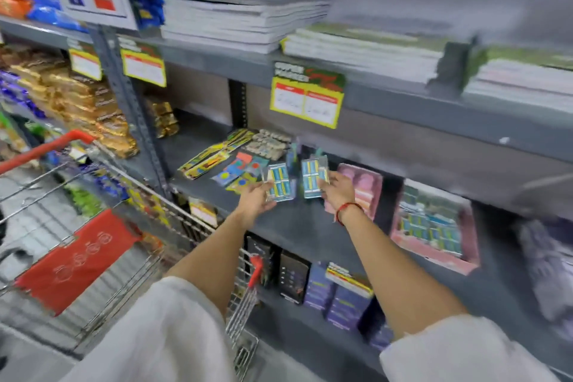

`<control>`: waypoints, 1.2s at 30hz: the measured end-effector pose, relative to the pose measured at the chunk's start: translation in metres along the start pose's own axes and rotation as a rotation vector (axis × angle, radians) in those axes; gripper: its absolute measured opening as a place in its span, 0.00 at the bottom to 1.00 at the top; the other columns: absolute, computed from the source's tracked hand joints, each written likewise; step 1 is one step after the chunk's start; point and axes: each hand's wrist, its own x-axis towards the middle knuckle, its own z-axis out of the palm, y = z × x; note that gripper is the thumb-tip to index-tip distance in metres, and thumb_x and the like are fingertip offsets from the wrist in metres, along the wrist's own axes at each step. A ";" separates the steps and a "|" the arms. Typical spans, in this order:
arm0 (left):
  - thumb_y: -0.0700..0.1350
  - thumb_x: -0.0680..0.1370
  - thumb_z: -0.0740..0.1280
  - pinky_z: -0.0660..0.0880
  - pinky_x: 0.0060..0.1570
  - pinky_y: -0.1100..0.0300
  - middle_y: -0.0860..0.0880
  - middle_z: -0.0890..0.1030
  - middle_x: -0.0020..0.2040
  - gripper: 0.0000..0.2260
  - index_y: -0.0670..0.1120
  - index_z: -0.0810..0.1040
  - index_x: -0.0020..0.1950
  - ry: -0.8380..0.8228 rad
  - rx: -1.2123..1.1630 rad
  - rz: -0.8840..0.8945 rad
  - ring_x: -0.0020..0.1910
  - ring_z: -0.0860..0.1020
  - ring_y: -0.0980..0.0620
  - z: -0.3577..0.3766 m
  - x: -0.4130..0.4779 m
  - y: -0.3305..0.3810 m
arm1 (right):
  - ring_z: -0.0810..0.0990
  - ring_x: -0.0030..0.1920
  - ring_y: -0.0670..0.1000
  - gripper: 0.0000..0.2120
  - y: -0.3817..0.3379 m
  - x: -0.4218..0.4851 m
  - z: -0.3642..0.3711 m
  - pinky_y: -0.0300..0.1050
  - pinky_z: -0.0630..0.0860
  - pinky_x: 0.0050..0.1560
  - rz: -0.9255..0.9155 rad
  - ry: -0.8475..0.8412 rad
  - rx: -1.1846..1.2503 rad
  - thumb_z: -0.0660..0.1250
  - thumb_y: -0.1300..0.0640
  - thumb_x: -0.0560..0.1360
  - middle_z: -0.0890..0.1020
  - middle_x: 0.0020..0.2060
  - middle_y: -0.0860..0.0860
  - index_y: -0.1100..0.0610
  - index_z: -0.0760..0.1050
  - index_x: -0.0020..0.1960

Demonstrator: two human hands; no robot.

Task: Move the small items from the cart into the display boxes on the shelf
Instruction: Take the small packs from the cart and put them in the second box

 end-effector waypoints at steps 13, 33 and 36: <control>0.40 0.78 0.65 0.74 0.20 0.71 0.45 0.76 0.39 0.02 0.42 0.77 0.47 -0.391 0.374 0.067 0.29 0.72 0.55 0.237 -0.019 -0.043 | 0.76 0.61 0.62 0.15 0.034 -0.023 -0.218 0.49 0.73 0.60 0.167 0.612 -0.394 0.69 0.61 0.74 0.80 0.57 0.65 0.65 0.76 0.58; 0.48 0.79 0.61 0.79 0.53 0.49 0.44 0.82 0.54 0.13 0.44 0.80 0.56 -0.616 1.391 0.961 0.54 0.78 0.46 0.258 -0.025 -0.064 | 0.76 0.59 0.63 0.13 0.049 -0.023 -0.219 0.55 0.78 0.57 0.325 0.483 -0.715 0.62 0.64 0.74 0.79 0.55 0.64 0.66 0.74 0.57; 0.51 0.80 0.56 0.75 0.58 0.48 0.44 0.79 0.60 0.17 0.43 0.76 0.61 -0.703 1.476 1.077 0.59 0.77 0.45 0.248 -0.023 -0.070 | 0.80 0.55 0.63 0.13 0.050 -0.023 -0.208 0.55 0.80 0.54 0.378 0.478 -0.698 0.59 0.65 0.75 0.81 0.54 0.63 0.67 0.75 0.57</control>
